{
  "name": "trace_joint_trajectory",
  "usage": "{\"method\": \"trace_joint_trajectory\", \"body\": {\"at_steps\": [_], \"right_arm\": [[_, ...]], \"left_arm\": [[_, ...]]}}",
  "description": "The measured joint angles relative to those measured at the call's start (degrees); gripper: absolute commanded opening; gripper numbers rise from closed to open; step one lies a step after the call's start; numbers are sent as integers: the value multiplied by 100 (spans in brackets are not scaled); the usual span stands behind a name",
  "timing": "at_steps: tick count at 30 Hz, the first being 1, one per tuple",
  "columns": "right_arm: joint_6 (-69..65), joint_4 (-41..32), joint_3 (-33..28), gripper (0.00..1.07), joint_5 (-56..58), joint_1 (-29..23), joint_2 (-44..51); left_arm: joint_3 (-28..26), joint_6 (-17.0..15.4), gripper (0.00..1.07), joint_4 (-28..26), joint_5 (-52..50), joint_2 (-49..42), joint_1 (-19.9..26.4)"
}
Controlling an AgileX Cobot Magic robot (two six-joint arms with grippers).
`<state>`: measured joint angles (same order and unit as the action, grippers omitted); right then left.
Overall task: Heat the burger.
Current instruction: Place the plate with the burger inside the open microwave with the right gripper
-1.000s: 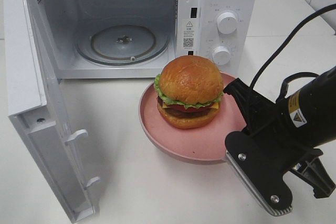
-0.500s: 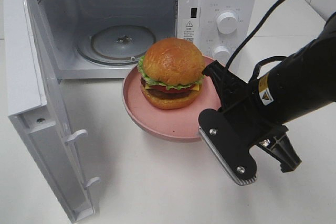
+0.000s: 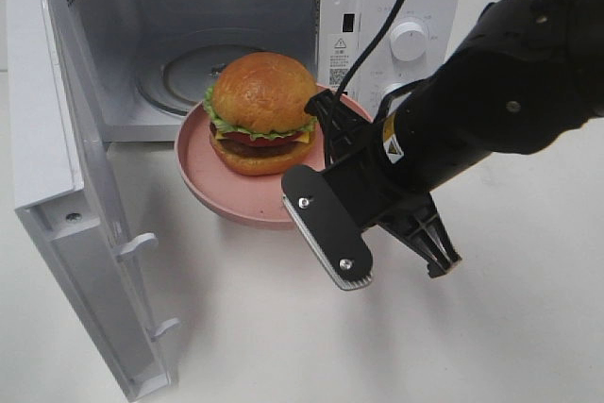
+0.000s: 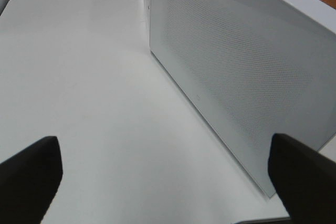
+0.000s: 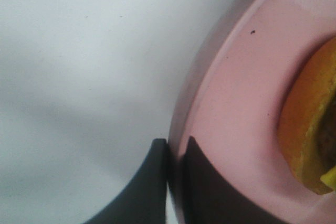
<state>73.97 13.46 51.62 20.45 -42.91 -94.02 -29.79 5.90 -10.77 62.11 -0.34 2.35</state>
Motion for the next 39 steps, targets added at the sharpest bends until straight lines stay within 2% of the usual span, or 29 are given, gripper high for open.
{"method": "trace_joint_trajectory", "body": {"at_steps": [4, 10, 12, 29, 39], "right_arm": [[-57, 17, 510, 0, 0, -63, -441], [-126, 17, 877, 0, 132, -63, -733], [-201, 23, 1249, 0, 315, -63, -963], [-613, 40, 2424, 0, 602, -63, -1833], [-1312, 413, 3398, 0, 1071, -63, -2441]], "left_arm": [[0, 0, 100, 0, 0, 0, 0], [0, 0, 100, 0, 0, 0, 0], [0, 0, 100, 0, 0, 0, 0], [0, 0, 100, 0, 0, 0, 0], [0, 0, 100, 0, 0, 0, 0]]}}
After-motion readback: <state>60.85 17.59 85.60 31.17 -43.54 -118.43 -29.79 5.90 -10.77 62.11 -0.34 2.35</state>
